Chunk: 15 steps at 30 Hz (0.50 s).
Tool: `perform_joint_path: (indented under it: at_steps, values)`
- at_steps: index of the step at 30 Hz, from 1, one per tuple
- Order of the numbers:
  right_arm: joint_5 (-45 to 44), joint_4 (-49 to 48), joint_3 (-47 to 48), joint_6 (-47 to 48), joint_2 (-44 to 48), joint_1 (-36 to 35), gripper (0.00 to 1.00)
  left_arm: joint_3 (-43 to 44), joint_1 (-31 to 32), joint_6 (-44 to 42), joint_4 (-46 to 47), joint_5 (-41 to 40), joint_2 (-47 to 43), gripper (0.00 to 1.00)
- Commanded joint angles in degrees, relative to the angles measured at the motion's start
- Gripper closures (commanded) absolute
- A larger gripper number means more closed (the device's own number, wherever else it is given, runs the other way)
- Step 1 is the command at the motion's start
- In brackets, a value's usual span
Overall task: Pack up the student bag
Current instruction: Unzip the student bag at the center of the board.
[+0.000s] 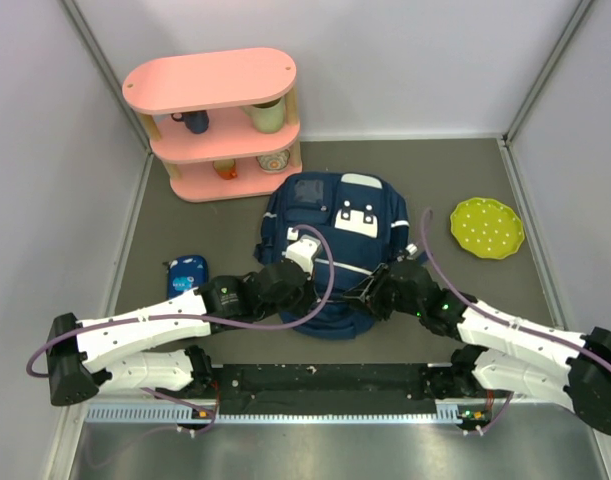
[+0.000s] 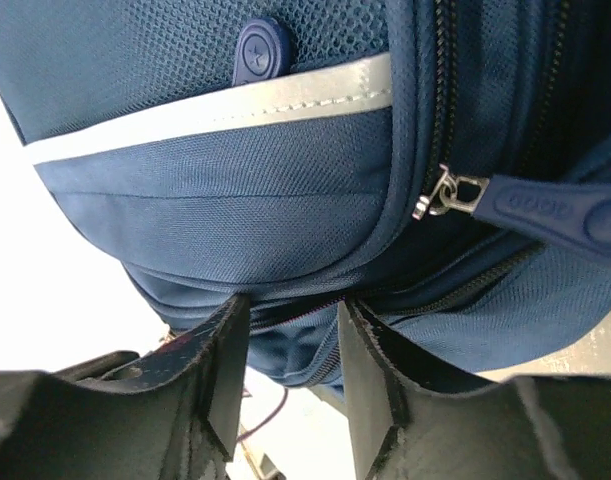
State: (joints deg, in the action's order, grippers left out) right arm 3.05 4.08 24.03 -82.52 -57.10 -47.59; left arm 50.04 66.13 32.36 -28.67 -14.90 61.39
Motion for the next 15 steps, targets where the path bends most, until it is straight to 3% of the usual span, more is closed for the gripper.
perform_joint_path:
  at_steps: [1, 9, 12, 15]
  values:
    - [-16.57, -2.5, -1.35, -3.87, 3.57, 0.57, 0.56, 3.4, 1.55, 0.69, 6.43, 3.56, -1.88, 1.0]
    - [-20.72, -3.64, -3.29, -8.97, 4.37, 0.48, 0.59, 3.57, 2.69, 0.86, 8.71, 5.4, -0.39, 1.0]
    - [-21.5, -5.83, -4.08, -10.2, 4.45, 0.57, 0.66, 4.01, 3.39, 0.69, 9.15, 5.84, 0.49, 1.0]
    - [-23.43, -5.66, -4.69, -10.64, 5.85, 0.57, 0.82, 4.1, 4.01, 0.69, 9.15, 5.93, 1.11, 1.0]
